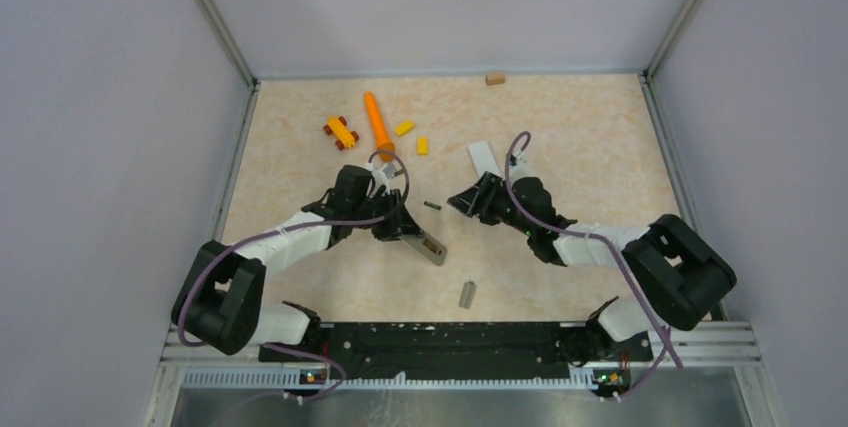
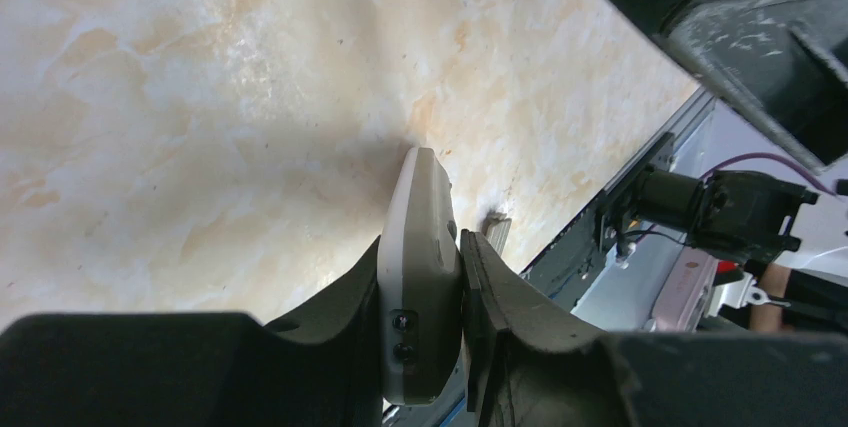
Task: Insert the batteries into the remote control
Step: Adjust the remote control, then pick up the battery from the center of the board.
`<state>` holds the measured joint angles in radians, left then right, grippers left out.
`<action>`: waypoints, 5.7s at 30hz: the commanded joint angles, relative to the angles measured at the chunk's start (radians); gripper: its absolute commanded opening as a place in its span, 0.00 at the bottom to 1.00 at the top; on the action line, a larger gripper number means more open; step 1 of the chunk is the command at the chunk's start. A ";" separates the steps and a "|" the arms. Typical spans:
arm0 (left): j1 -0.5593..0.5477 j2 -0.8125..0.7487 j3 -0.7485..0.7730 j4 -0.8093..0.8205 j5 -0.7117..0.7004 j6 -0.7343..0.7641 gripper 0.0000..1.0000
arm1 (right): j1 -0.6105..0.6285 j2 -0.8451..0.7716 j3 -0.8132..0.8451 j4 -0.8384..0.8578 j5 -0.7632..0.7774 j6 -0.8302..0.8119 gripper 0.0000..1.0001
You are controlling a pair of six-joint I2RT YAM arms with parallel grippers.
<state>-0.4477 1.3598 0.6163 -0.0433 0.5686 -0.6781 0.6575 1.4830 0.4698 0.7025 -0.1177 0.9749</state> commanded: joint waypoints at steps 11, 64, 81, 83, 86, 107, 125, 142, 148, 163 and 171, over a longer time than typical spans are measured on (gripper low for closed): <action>0.033 -0.088 0.217 -0.187 0.202 0.172 0.00 | -0.006 -0.206 0.094 -0.308 -0.497 -0.611 0.76; 0.035 -0.401 0.074 0.667 0.134 -0.485 0.66 | 0.099 -0.079 0.228 0.397 -0.710 0.122 0.00; 0.103 -0.462 0.157 0.253 -0.009 -0.130 0.00 | 0.097 -0.253 0.302 -0.237 -0.466 -0.217 0.79; 0.110 -0.479 0.176 0.103 -0.134 -0.049 0.00 | 0.097 -0.290 0.314 -0.351 -0.366 -0.265 0.80; 0.114 -0.508 0.186 -0.053 -0.339 0.026 0.00 | 0.097 -0.307 0.322 -0.457 -0.264 -0.313 0.80; 0.116 -0.702 0.211 -0.343 -0.652 0.103 0.00 | 0.126 0.286 0.741 -0.818 -0.002 -0.912 0.41; 0.115 -0.697 0.233 -0.366 -0.887 0.097 0.00 | 0.129 0.722 1.112 -0.684 -0.093 -1.343 0.50; 0.115 -0.680 0.294 -0.392 -0.894 0.137 0.00 | 0.074 0.891 1.349 -0.952 -0.351 -1.500 0.47; 0.115 -0.675 0.306 -0.397 -0.895 0.146 0.00 | 0.064 0.929 1.412 -1.033 -0.364 -1.504 0.29; 0.116 -0.666 0.306 -0.394 -0.901 0.149 0.00 | 0.084 0.936 1.388 -0.945 -0.273 -1.447 0.33; 0.116 -0.664 0.300 -0.394 -0.884 0.146 0.00 | 0.097 0.898 1.344 -0.905 -0.201 -1.393 0.00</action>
<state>-0.3355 0.6979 0.8776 -0.4721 -0.3157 -0.5461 0.7456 2.3779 1.8385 -0.2020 -0.3927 -0.4572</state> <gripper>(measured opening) 0.300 0.058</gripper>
